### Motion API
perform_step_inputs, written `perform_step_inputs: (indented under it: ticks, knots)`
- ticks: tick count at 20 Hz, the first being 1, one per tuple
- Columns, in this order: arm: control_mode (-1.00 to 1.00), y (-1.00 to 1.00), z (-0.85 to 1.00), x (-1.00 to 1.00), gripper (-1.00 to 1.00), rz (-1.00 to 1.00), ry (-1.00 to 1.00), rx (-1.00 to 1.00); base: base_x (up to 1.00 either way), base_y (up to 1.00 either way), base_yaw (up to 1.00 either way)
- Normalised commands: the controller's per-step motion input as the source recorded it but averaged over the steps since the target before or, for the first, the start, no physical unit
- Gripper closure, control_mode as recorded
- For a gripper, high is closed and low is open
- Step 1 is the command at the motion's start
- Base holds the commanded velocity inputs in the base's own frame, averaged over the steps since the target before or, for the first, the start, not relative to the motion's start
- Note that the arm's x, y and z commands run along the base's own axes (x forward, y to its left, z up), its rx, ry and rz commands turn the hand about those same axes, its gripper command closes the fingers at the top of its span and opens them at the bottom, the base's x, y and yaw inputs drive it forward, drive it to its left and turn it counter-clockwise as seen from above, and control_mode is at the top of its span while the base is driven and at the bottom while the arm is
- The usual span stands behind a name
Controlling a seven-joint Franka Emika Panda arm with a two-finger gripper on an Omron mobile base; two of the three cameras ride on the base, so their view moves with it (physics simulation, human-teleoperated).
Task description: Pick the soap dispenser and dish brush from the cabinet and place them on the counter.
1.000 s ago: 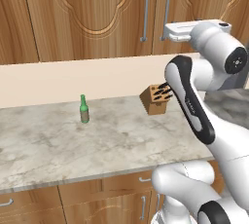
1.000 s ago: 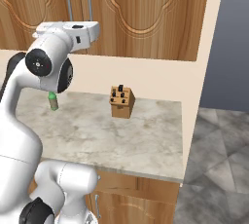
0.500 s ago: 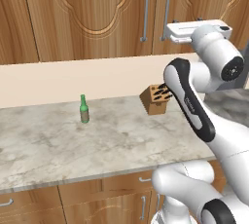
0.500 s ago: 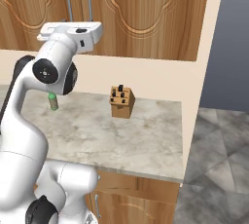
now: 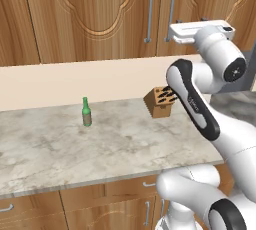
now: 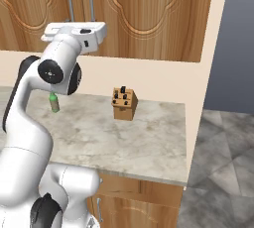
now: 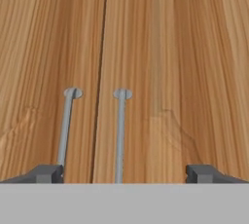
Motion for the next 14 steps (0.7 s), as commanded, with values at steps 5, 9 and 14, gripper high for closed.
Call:
perform_step_inputs:
  ticks: [5, 9, 14]
  knots:
    - [-1.0, 0.0, -0.01, 0.23, -1.0, 0.0, -0.01, 0.0, 0.0, 0.0, 0.0]
    - [-1.0, 0.0, -0.07, 0.29, -1.0, 0.0, -0.04, 0.0, 0.0, 0.0, 0.0]
    - [-1.0, 0.0, -0.15, 0.28, -1.0, 0.0, -0.03, 0.0, 0.0, 0.0, 0.0]
